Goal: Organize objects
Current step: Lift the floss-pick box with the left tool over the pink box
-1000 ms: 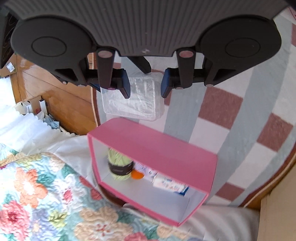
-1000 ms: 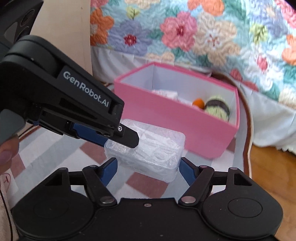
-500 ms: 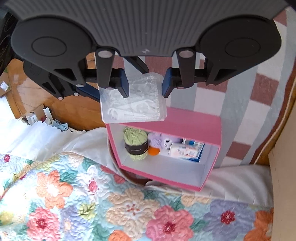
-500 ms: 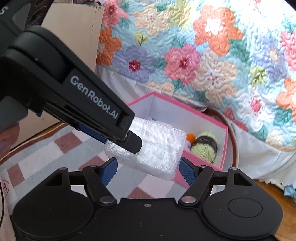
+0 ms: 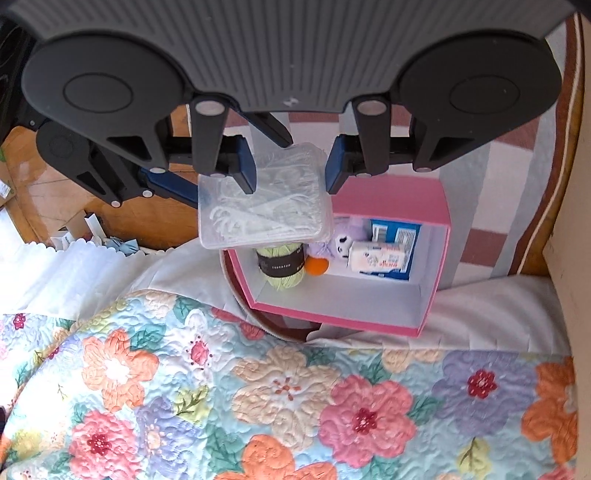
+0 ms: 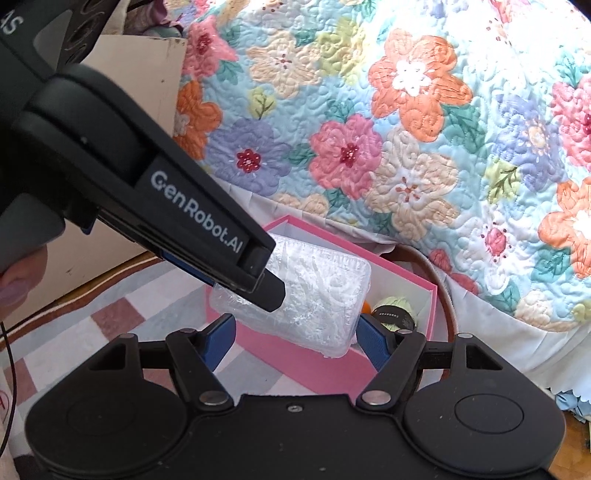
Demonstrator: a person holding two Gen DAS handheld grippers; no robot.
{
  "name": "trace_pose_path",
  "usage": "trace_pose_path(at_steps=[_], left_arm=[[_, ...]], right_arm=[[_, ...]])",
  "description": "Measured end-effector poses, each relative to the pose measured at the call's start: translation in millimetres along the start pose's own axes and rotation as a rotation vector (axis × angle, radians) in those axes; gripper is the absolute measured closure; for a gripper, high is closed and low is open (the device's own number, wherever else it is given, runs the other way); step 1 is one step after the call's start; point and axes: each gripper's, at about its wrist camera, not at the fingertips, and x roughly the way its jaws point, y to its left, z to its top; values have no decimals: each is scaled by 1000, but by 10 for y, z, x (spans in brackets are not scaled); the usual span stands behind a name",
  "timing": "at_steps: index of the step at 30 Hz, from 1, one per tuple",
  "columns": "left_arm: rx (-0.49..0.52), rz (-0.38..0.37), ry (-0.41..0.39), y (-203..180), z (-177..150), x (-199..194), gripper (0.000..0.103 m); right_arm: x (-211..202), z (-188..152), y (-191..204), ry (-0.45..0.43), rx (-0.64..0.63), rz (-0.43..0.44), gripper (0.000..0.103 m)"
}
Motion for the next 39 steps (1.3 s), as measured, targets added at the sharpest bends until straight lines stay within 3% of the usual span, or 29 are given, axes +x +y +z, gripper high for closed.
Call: trace_pose_path(at_steps=[24, 29, 33, 39], left_arm=[[-17, -68, 64, 154, 512, 687, 63], [-20, -69, 53, 222, 613, 904, 63], [-46, -110, 55, 341, 692, 1099, 63], [-6, -125, 72, 345, 782, 1427, 63]], right_arm=[[543, 281, -341, -8, -61, -45, 30], [763, 268, -543, 8, 7, -6, 32], [929, 237, -731, 1, 63, 44, 33], [1209, 177, -895, 82, 86, 77, 33]])
